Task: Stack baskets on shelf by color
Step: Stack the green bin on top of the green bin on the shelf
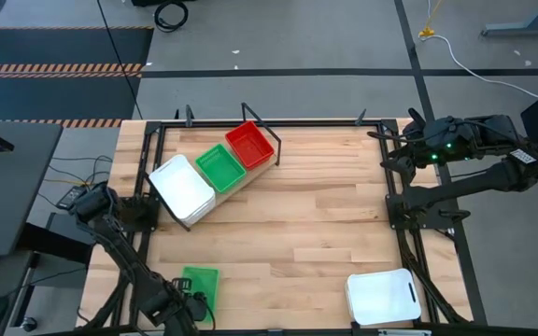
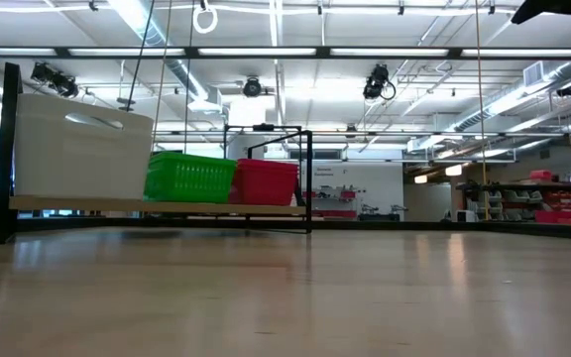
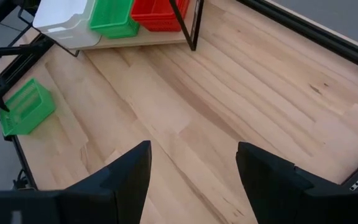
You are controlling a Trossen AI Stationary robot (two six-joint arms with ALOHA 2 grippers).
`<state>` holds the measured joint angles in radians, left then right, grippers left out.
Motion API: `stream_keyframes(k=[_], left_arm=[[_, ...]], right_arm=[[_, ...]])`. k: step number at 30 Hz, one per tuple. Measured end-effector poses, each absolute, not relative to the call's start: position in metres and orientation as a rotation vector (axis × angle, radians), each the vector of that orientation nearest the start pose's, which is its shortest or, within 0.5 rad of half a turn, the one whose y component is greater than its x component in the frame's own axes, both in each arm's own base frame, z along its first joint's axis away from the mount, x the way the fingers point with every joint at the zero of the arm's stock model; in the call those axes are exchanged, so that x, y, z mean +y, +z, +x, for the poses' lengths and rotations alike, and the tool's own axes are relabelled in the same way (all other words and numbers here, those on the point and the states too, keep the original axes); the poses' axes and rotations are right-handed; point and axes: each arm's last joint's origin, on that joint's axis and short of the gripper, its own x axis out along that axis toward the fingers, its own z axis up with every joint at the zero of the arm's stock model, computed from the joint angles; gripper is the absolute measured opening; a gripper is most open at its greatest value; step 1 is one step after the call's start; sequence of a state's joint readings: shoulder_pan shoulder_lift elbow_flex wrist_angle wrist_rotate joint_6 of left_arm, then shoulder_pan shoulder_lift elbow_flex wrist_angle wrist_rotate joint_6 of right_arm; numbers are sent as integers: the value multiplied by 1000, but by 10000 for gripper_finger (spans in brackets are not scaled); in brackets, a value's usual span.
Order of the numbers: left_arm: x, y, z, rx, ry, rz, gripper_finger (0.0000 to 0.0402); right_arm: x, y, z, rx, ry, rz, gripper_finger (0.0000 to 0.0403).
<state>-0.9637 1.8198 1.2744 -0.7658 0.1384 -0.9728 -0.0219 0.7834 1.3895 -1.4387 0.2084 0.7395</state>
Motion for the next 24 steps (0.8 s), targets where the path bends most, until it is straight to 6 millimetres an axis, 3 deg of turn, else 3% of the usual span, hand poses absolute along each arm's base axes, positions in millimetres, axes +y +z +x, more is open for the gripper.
stream_keyframes(k=[5,10,14,18,24], left_arm=[[-284,179,203,1564,-221,-199,179],[-286,158,212,1677,-280,-232,92],[-281,155,222,1706,-263,-280,22],[-267,165,235,1693,-210,-270,12],[-249,205,272,1597,-193,-247,5]], right_arm=[[-8,408,65,698,-534,603,240],[-8,408,64,696,-539,592,240],[-8,408,64,699,-535,581,240],[-8,408,64,702,-529,561,240],[-9,408,64,697,-540,544,240]])
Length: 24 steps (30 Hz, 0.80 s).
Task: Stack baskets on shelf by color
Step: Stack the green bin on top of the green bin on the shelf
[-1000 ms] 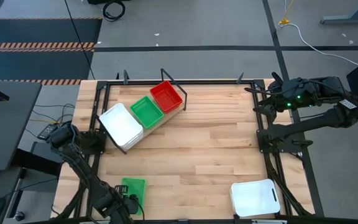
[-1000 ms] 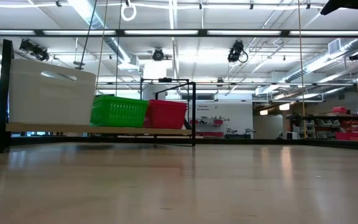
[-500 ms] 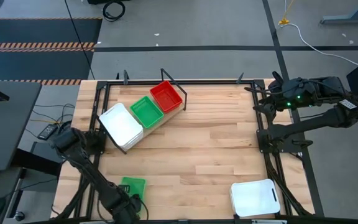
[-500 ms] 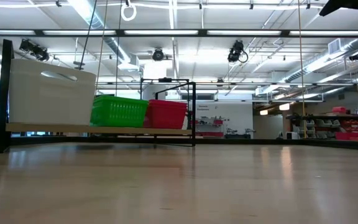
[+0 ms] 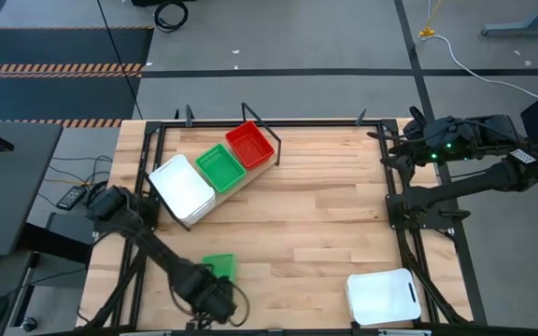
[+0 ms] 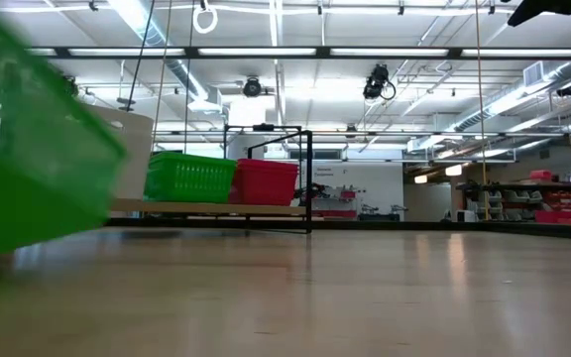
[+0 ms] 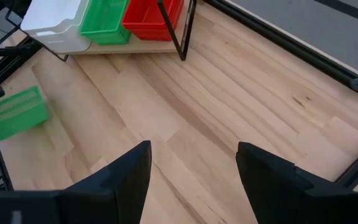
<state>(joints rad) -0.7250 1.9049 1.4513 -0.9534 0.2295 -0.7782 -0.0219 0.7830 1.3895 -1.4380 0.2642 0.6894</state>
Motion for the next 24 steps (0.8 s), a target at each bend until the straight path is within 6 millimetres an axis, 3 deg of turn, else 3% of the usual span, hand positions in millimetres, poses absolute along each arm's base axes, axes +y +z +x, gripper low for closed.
stream_keyframes(k=[5,13,19,24], left_arm=[[-217,243,308,1487,-49,-275,5],[-128,302,350,1348,286,-329,5],[-57,334,360,1293,493,-394,5],[-14,341,355,1340,600,-433,5]], right_arm=[[-9,408,64,701,-533,527,240],[-9,408,64,706,-523,512,240],[-9,408,64,714,-510,482,240],[-9,408,64,720,-497,451,240]])
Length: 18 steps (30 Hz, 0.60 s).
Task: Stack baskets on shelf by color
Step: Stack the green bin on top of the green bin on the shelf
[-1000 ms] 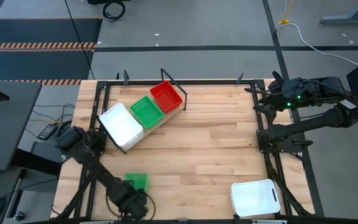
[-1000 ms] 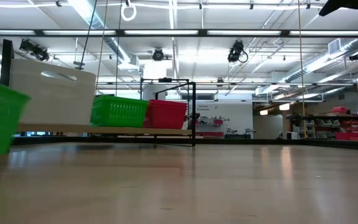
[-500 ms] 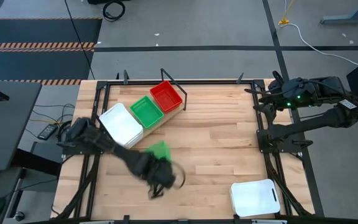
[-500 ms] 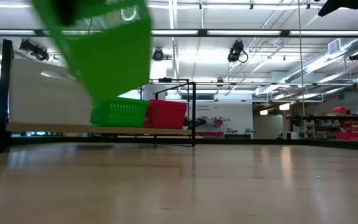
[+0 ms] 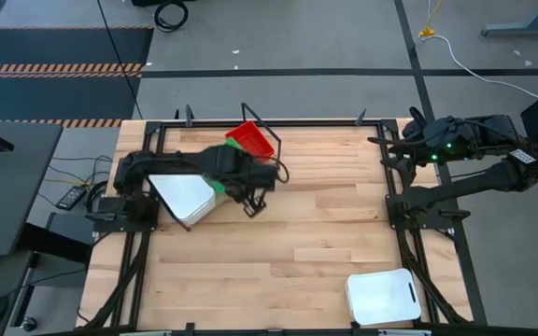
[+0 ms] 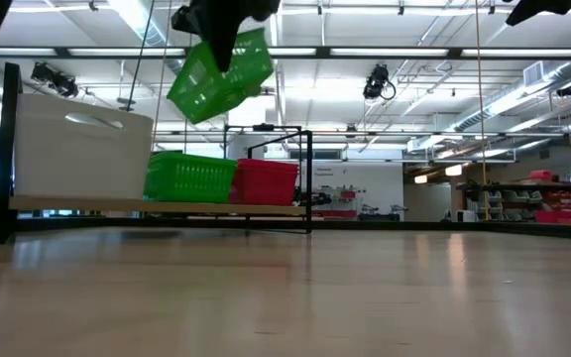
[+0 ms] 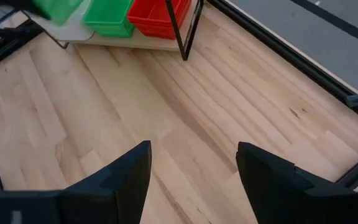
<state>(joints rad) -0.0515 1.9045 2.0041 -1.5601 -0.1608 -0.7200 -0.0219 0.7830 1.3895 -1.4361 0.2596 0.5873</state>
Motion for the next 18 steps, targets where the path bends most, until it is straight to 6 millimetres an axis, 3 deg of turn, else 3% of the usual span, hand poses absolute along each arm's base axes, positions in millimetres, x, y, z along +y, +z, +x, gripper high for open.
stream_keyframes(k=[6,14,18], left_arm=[[13,334,353,1389,616,-441,5],[27,290,345,1612,552,-459,5],[31,293,345,1579,612,-399,5]], right_arm=[[-9,408,65,727,-484,419,240],[-9,408,64,727,-485,420,240],[-9,408,64,730,-483,414,240]])
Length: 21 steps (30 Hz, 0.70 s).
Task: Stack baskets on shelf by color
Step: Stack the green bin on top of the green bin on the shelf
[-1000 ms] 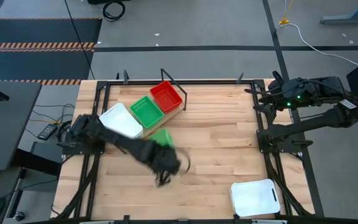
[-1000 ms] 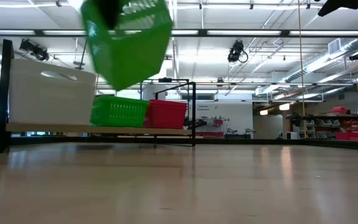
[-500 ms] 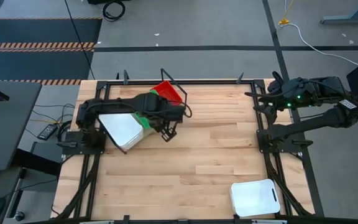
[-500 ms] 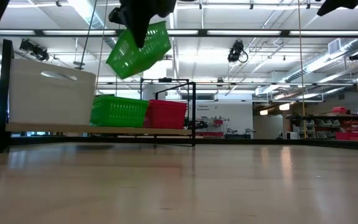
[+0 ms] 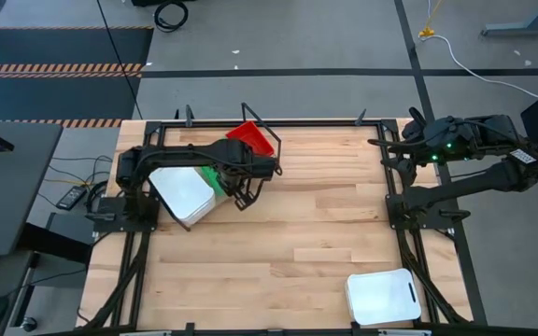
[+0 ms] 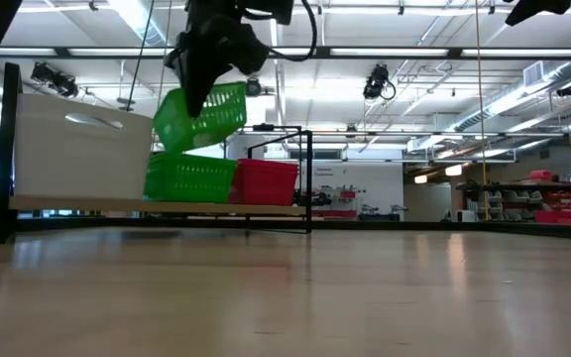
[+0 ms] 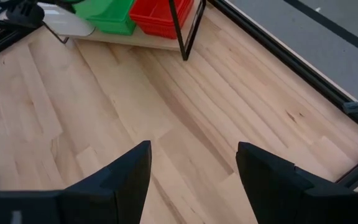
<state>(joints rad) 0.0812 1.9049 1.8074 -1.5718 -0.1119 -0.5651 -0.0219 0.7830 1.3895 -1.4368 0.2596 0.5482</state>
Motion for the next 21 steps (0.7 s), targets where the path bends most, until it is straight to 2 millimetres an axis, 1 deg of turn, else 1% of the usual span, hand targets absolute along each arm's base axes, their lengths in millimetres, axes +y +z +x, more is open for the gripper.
stream_keyframes(k=[3,6,16,21], left_arm=[[36,299,346,1548,622,-364,5],[41,298,346,1552,622,-383,5],[64,284,338,1614,660,-443,5],[68,270,333,1682,646,-501,5]], right_arm=[[-9,408,63,728,-481,413,240],[-9,408,63,729,-479,406,240],[-9,408,63,728,-478,405,240],[-9,408,60,727,-478,406,240]])
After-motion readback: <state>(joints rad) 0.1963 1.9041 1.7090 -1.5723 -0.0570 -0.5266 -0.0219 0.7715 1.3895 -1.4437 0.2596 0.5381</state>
